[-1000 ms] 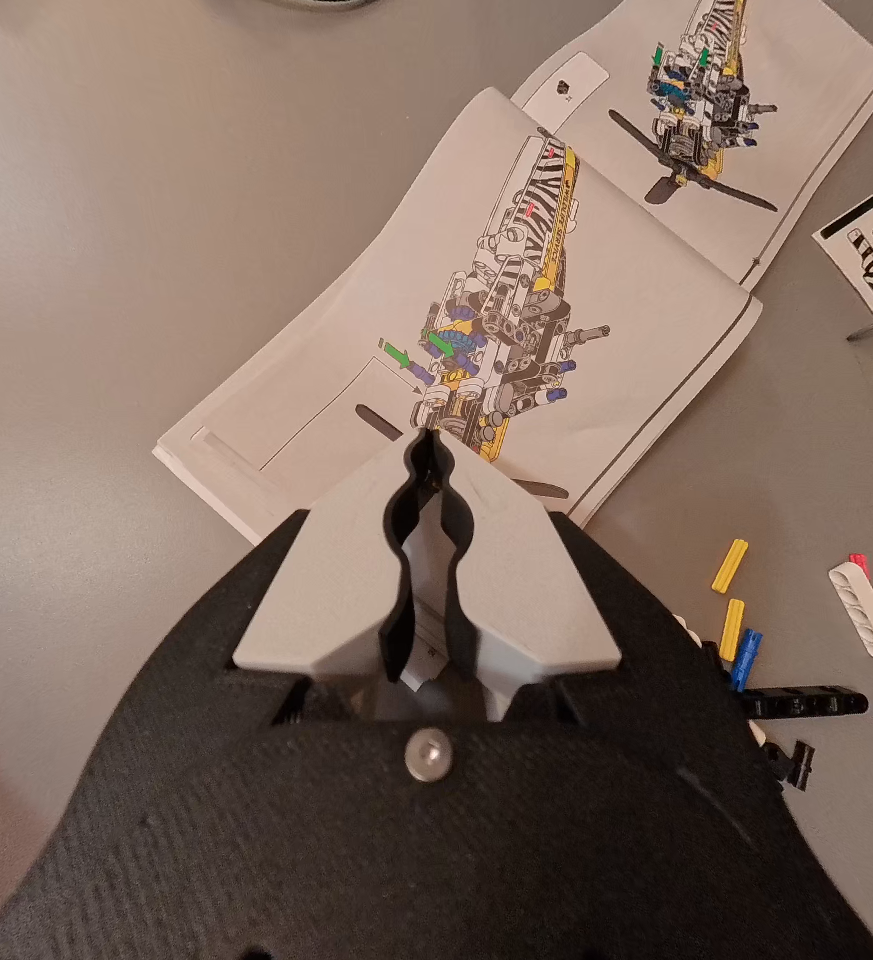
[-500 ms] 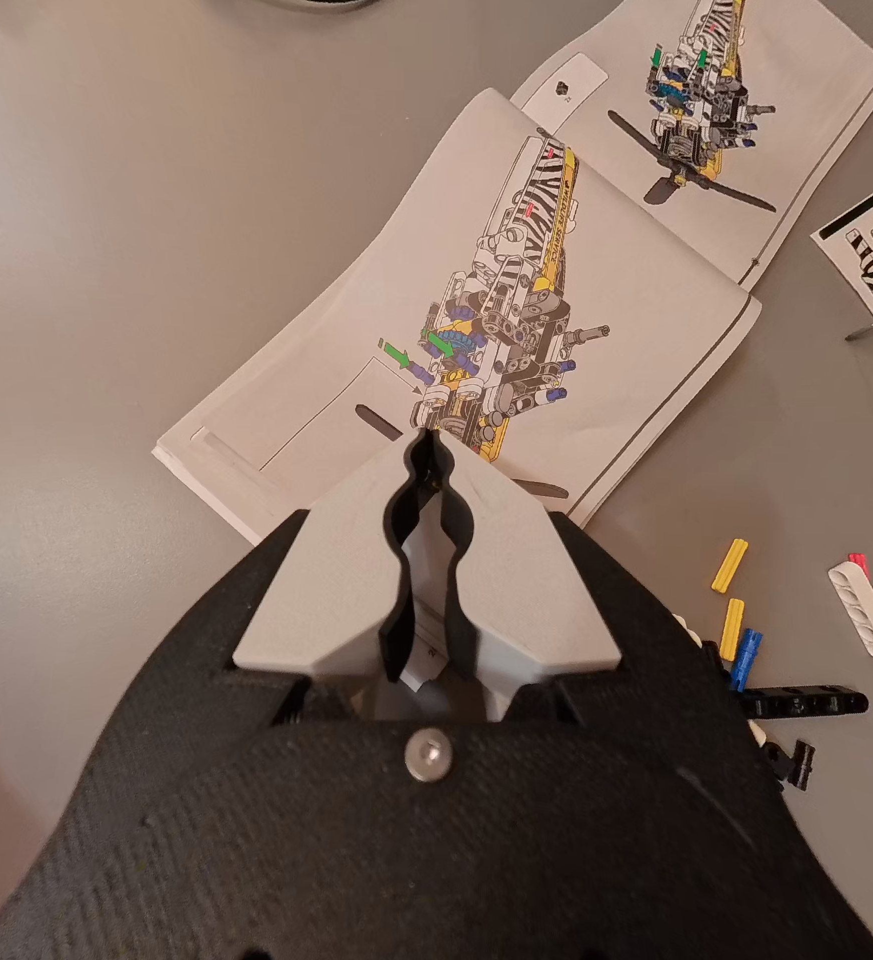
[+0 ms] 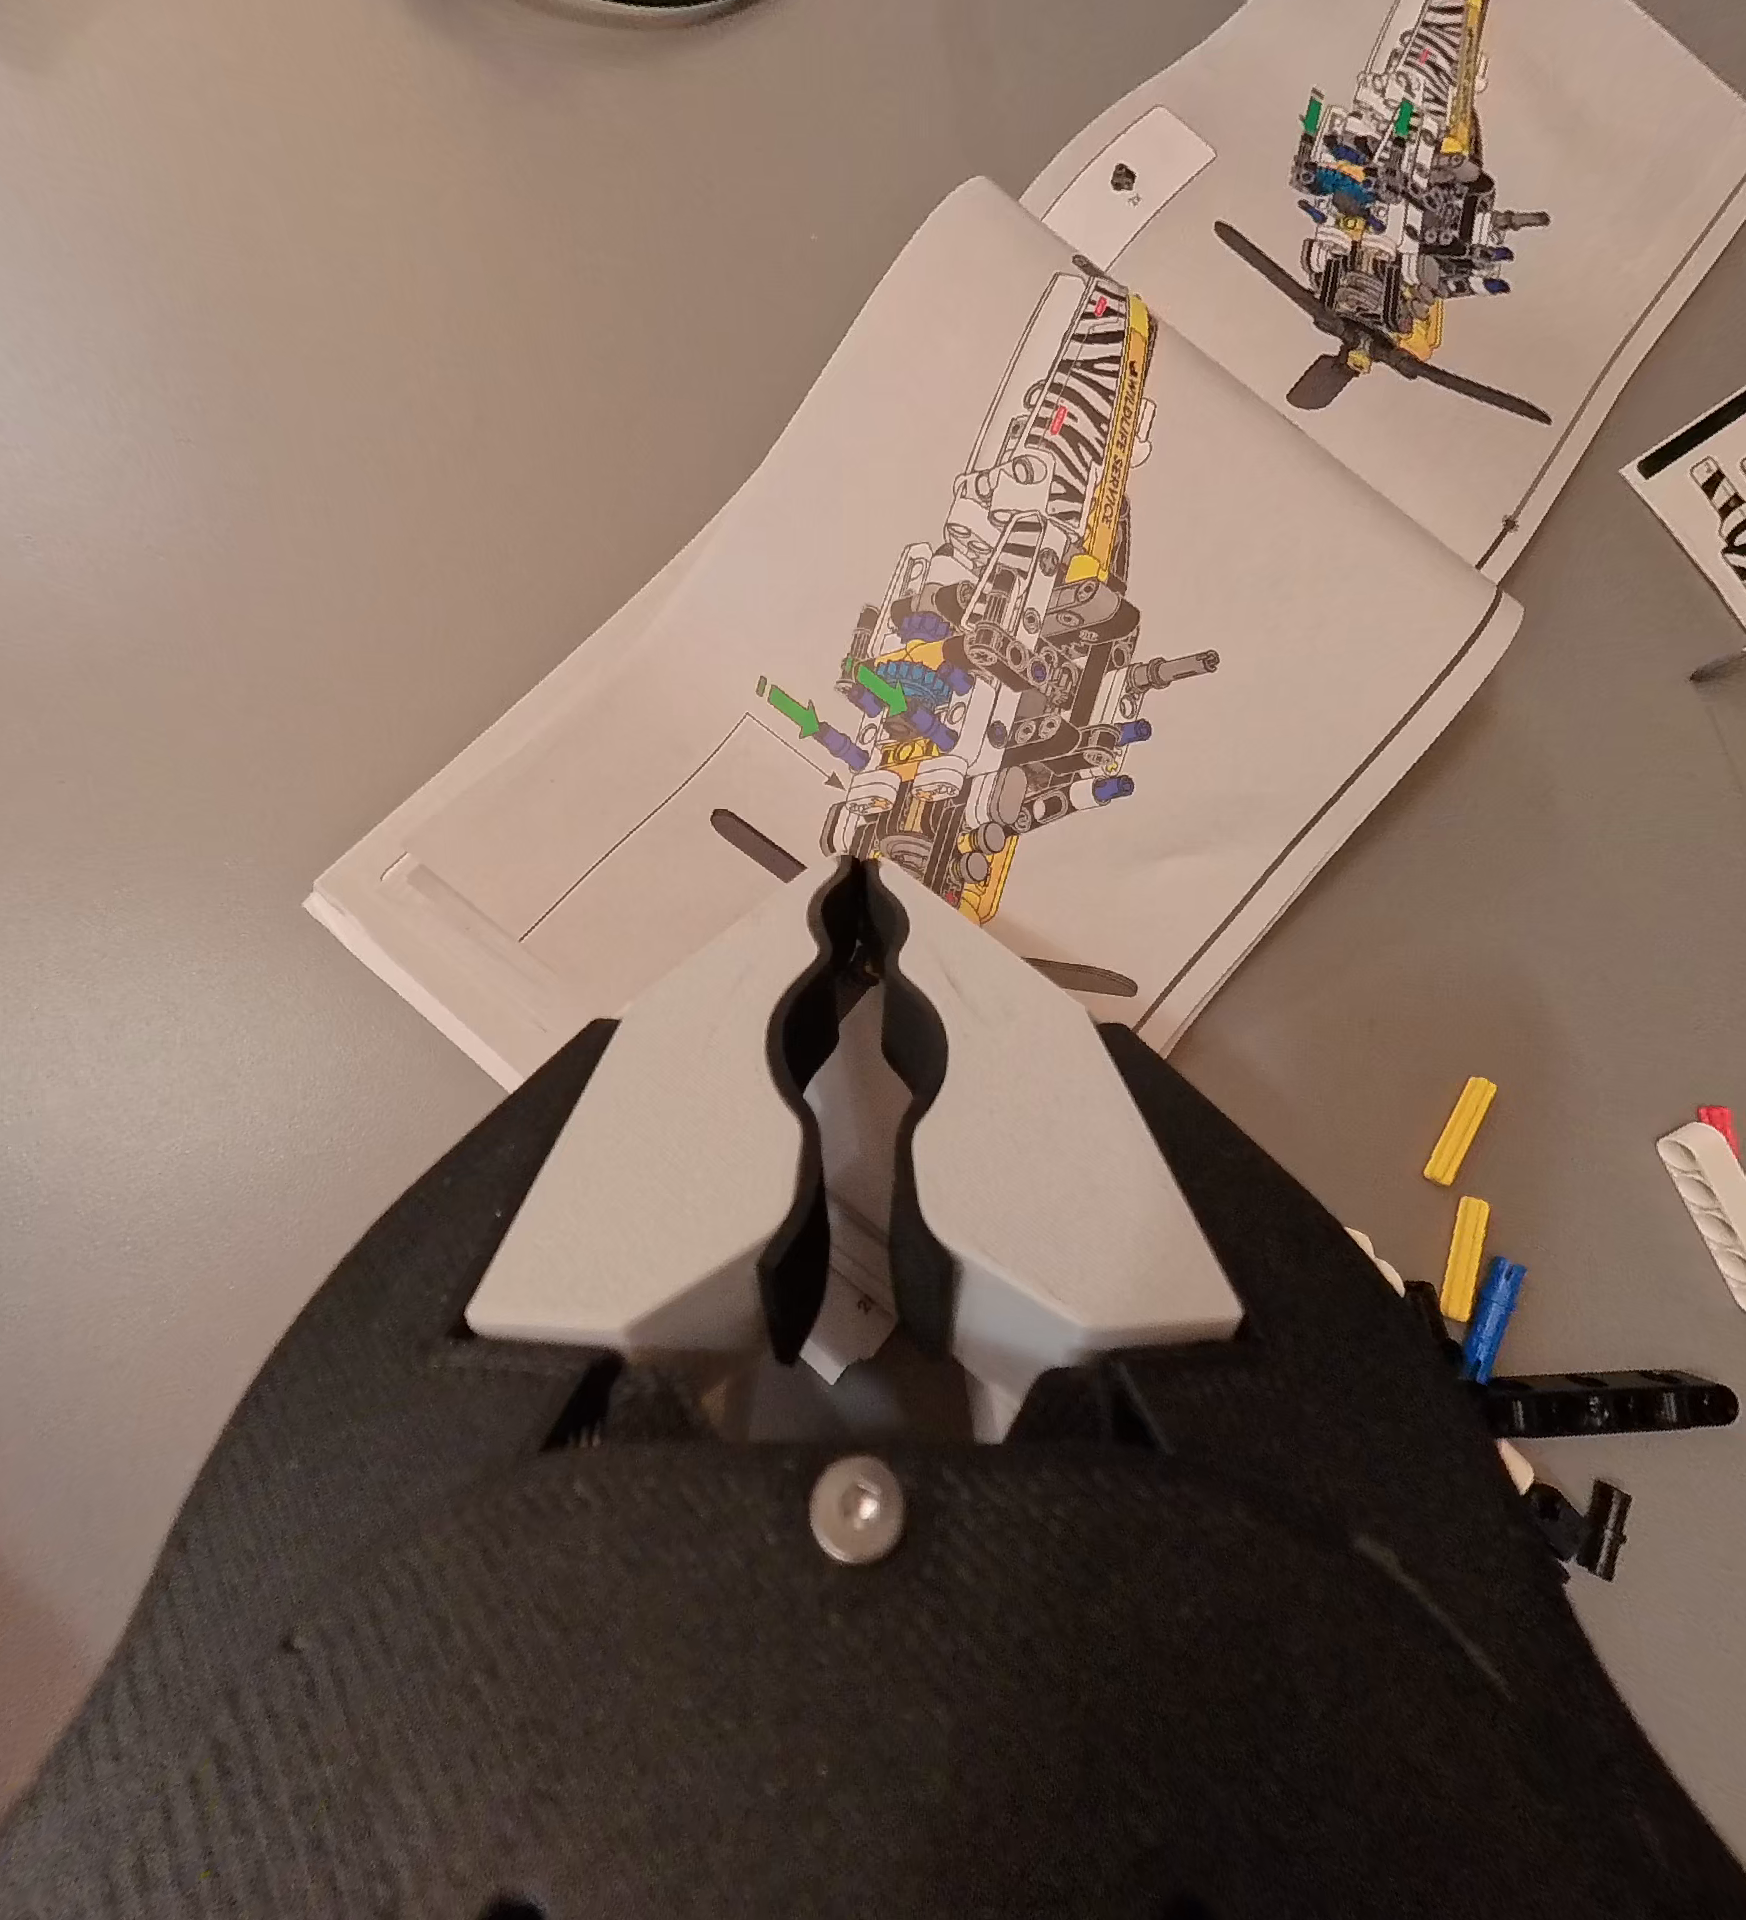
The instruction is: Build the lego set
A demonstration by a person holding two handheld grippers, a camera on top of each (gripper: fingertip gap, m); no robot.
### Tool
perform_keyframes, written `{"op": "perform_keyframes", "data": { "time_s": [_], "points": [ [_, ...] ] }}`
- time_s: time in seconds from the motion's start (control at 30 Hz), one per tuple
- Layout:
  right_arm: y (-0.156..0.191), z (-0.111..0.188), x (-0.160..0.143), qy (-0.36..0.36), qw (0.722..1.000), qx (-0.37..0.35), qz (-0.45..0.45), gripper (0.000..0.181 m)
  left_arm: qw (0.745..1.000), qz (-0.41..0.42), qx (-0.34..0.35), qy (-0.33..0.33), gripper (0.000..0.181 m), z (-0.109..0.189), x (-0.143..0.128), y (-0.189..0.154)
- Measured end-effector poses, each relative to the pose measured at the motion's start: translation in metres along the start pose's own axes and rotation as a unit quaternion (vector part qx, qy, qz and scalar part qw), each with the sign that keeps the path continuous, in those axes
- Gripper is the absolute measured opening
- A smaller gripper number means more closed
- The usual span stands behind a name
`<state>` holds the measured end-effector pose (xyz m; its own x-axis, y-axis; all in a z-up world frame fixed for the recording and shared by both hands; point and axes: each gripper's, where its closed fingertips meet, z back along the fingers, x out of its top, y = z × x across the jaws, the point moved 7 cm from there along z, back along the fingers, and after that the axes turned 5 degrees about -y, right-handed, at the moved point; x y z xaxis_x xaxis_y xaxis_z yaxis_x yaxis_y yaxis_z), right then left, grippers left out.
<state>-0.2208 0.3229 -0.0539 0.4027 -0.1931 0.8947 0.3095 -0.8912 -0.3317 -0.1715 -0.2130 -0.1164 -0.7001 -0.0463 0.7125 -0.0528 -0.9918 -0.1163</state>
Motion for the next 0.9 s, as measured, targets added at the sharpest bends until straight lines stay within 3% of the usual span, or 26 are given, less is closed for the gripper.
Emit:
{"op": "perform_keyframes", "data": {
  "time_s": [0.9],
  "points": [
    [0.0032,-0.0008,-0.0003,0.003,1.000,0.007,0.010,0.000,1.000,-0.001,0.000,0.000,0.002,0.0000,-0.0002,0.0001]
  ]
}}
